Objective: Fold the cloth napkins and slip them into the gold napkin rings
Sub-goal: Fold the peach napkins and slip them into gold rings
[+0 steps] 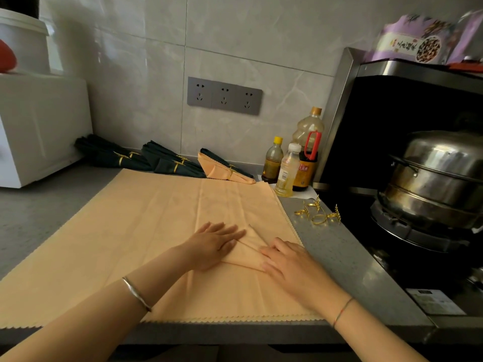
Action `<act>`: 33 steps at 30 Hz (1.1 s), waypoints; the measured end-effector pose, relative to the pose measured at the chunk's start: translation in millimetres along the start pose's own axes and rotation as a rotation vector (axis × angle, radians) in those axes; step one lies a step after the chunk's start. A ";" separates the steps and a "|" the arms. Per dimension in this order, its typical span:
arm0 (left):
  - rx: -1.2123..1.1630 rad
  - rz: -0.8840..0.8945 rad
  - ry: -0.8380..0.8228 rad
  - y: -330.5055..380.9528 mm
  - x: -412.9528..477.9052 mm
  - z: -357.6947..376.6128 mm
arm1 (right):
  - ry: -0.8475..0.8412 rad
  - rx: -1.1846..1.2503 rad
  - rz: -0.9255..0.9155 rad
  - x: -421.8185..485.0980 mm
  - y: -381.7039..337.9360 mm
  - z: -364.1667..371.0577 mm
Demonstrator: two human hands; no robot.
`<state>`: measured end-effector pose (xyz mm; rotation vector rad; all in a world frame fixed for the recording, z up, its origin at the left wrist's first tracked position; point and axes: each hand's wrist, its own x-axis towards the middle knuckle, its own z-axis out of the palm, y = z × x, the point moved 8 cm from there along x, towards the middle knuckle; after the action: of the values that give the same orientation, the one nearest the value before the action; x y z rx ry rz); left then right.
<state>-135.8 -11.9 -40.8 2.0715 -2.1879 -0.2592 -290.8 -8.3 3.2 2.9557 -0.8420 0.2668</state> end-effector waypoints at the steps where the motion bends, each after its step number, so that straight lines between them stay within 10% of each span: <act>1: 0.011 -0.005 -0.003 -0.9 1.0 -0.3 | -0.017 -0.033 -0.033 1.8 -5.5 0.2; 16: -0.291 -0.104 0.044 -11.5 8.9 -9.8 | 0.019 -0.269 0.014 47.5 -16.7 21.8; 23: -0.270 0.101 0.578 14.0 -61.5 -85.7 | 0.208 0.781 0.362 41.6 43.1 -18.2; 27: -0.004 0.207 0.520 27.6 -82.1 -82.3 | -0.202 1.445 0.527 40.6 31.9 7.2; 33: 0.144 0.216 0.214 25.7 -77.7 -30.4 | -0.704 1.424 0.565 41.7 0.0 45.5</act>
<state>-150.3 65.6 -3.3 1.8080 -2.3283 0.1380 -249.1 -34.5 -34.0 3.9693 -2.4270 -0.4001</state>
